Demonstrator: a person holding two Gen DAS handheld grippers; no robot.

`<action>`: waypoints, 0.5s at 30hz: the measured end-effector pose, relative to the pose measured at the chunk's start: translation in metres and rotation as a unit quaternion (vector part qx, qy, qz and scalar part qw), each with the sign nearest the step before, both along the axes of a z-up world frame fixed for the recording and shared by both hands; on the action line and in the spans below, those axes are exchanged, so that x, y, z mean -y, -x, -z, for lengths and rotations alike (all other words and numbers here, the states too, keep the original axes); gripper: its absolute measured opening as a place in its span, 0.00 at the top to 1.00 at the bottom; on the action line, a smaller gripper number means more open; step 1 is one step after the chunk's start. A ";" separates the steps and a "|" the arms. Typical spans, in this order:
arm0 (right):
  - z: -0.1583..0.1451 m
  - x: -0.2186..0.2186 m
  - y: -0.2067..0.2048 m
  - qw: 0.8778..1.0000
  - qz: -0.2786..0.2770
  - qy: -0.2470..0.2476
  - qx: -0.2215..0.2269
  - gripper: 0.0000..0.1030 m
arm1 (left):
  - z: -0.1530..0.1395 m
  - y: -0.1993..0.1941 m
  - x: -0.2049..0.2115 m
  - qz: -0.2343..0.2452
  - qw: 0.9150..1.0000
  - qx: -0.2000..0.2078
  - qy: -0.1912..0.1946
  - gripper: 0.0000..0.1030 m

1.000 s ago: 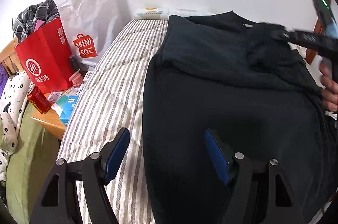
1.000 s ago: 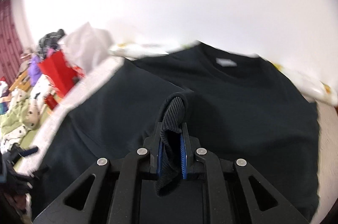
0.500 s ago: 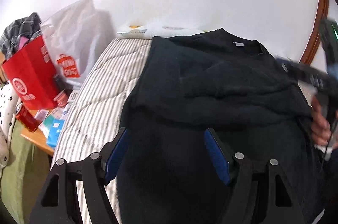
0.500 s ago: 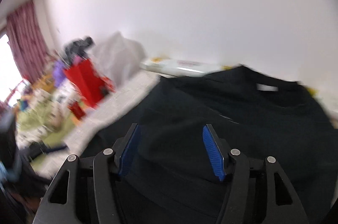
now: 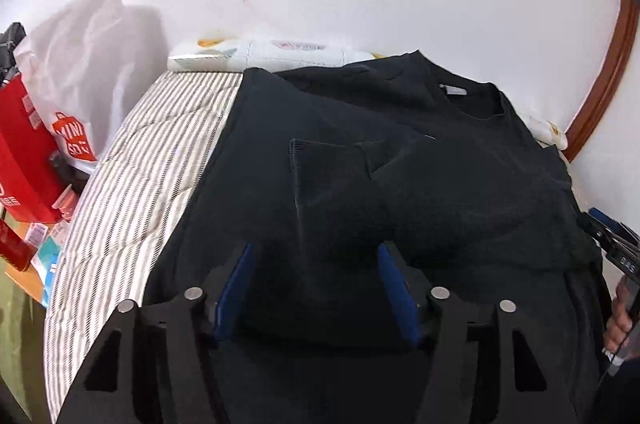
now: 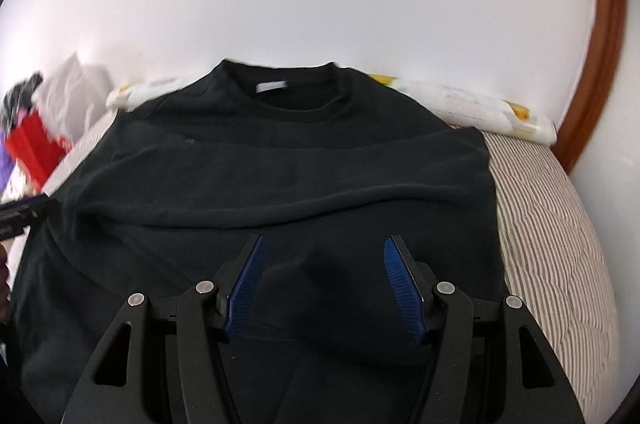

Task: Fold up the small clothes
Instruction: 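Fold the plain sleeve across the sweatshirt body with the right tool, release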

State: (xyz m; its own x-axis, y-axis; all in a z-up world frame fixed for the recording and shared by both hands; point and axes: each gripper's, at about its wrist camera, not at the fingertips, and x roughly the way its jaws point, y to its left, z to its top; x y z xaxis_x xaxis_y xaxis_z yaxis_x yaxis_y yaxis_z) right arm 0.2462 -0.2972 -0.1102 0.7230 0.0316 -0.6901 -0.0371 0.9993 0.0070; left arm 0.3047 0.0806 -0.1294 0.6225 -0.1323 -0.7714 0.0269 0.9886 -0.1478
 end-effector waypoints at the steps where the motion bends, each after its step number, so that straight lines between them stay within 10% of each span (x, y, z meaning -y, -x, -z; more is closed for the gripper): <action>1: 0.001 0.003 0.001 1.000 0.001 -0.006 -0.001 0.41 | 0.003 -0.005 -0.001 -0.004 1.000 -0.003 0.002 0.44; 7: 0.006 0.001 -0.001 1.000 -0.004 -0.018 0.002 0.41 | 0.017 -0.024 -0.005 -0.016 0.999 -0.009 0.032 0.54; 9: 0.008 0.001 -0.002 1.000 -0.006 -0.023 0.001 0.41 | 0.018 -0.027 -0.001 -0.010 0.999 -0.009 0.036 0.74; 15: 0.011 0.009 -0.003 1.000 0.011 -0.012 0.007 0.41 | -0.013 -0.012 0.012 -0.012 0.998 0.055 -0.014 0.90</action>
